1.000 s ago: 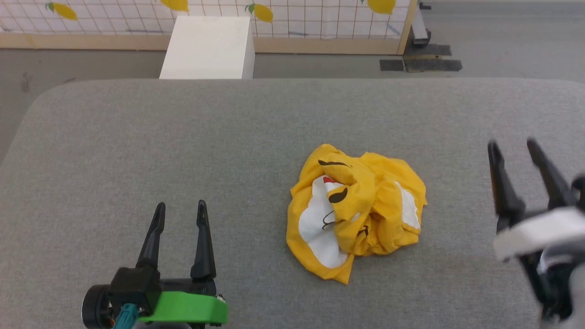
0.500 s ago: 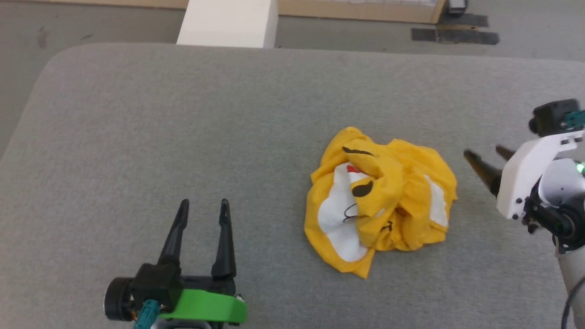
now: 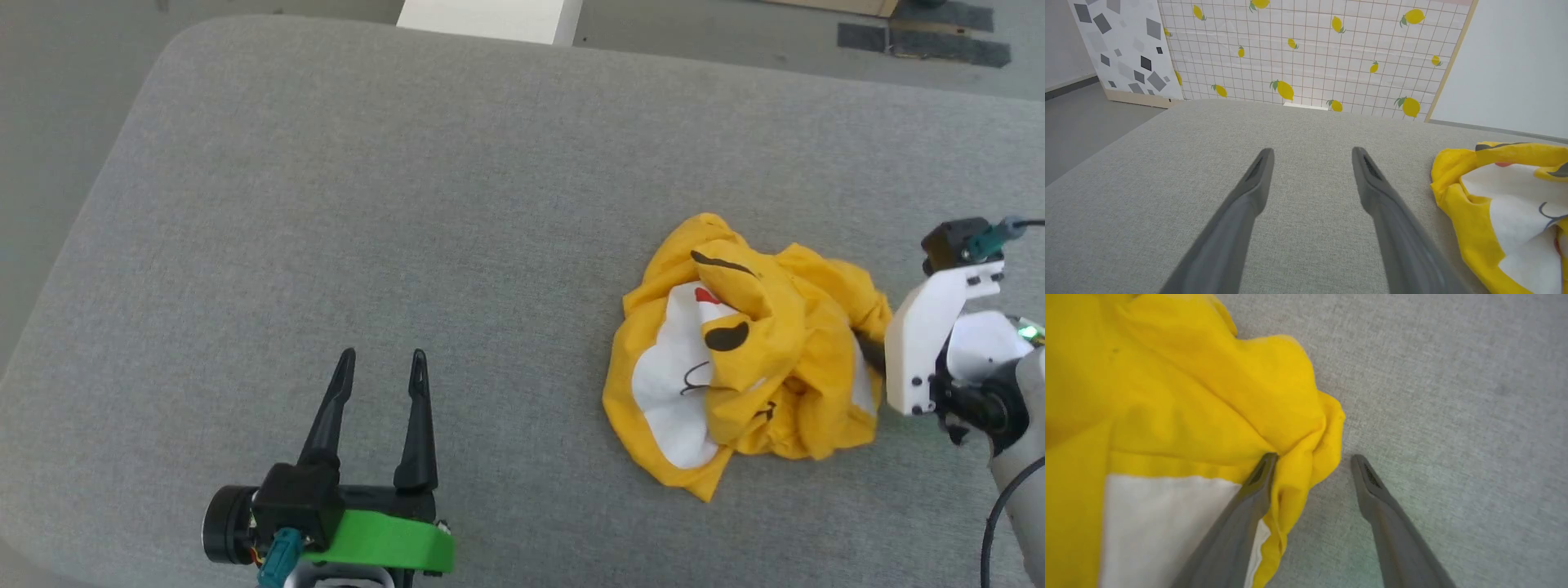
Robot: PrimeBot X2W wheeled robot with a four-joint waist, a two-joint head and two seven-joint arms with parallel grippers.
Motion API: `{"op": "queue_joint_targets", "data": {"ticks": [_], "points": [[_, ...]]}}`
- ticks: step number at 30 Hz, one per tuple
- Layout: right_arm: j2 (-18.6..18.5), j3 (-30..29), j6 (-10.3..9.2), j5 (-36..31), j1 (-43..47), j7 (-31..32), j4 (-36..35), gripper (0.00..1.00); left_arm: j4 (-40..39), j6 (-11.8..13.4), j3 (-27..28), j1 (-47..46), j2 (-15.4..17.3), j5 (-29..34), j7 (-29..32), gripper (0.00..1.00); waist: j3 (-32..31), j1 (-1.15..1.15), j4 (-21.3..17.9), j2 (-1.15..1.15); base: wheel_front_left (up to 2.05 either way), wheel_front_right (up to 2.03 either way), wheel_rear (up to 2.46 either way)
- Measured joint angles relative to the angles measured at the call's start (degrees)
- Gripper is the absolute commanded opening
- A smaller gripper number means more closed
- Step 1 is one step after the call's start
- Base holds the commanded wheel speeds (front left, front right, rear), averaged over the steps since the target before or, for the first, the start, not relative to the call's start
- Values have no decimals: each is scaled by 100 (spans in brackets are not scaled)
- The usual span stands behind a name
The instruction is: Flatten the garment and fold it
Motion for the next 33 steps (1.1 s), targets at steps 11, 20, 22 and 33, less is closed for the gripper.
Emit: {"op": "queue_joint_targets", "data": {"ticks": [11, 20, 22, 33], "points": [[-46, 97, 0, 180, -773, -839, 65, 0, 134, -97, 145, -23, -93, 49, 0, 100, -32, 0, -172, 0, 0, 0, 0], [-641, -1009, 0, 377, -772, -1152, -199, 0, 172, -152, 261, 33, -62, 48, 0, 100, -411, 0, -489, 0, 0, 0, 0], [-730, -1411, 0, 376, -381, -1143, -304, 0, 174, -153, 278, 82, -48, 47, 0, 100, -484, 0, -556, 0, 0, 0, 0], [77, -3093, 0, 16, 2547, -977, -558, 0, 229, -204, 241, 210, 63, 30, 41, 100, -779, 0, -790, 0, 0, 0, 0]]}}
